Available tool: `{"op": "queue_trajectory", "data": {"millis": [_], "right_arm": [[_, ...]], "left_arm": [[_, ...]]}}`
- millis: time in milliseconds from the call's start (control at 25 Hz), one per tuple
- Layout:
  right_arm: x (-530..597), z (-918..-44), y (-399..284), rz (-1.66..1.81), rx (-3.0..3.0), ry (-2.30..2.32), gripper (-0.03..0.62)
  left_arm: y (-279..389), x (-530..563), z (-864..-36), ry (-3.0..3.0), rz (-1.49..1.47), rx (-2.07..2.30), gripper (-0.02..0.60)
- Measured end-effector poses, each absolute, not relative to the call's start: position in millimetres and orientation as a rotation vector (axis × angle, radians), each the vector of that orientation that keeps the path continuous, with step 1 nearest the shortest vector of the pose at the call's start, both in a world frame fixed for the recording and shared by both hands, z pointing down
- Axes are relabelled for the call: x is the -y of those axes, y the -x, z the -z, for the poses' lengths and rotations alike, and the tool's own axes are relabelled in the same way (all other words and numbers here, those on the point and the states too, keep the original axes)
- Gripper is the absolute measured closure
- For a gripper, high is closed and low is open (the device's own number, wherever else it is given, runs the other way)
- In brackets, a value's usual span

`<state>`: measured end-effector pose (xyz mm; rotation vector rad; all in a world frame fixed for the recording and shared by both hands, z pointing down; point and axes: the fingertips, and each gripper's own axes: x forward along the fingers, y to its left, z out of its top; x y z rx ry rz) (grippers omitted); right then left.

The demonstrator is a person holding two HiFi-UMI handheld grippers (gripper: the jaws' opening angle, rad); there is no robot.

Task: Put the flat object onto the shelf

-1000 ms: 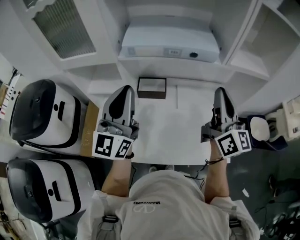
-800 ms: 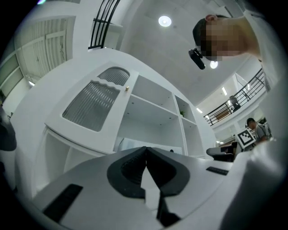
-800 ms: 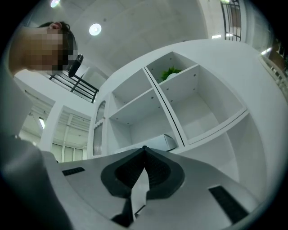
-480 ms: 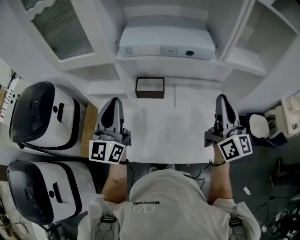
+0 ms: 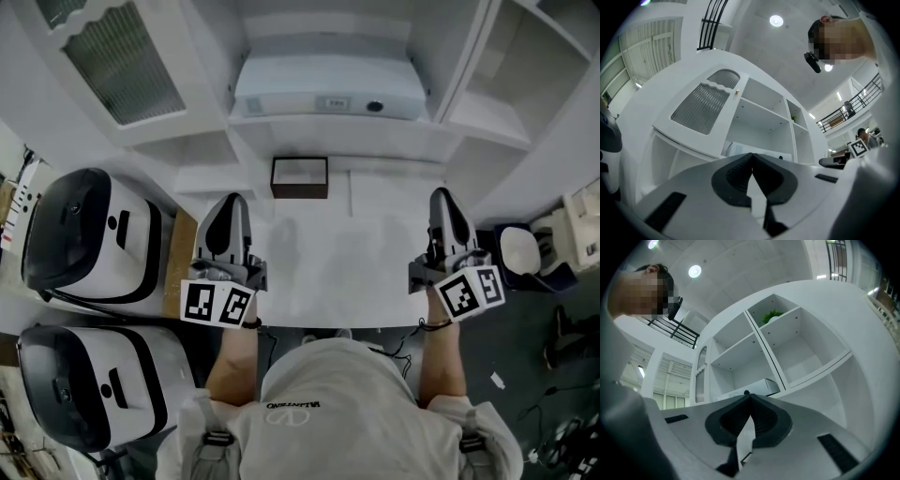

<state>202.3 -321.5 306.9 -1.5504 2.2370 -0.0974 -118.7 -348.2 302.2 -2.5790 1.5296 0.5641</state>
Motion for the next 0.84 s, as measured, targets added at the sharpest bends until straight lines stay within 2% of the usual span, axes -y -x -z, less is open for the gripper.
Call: {"op": "queue_trajectory", "data": {"millis": [840], "right_arm": [[325.7, -314.5, -206.3, 0.140, -2.237, 1.562, 0.585]], "left_arm": [[114.0, 354.2, -311.1, 2.605, -0.554, -1.553, 0.577]]}}
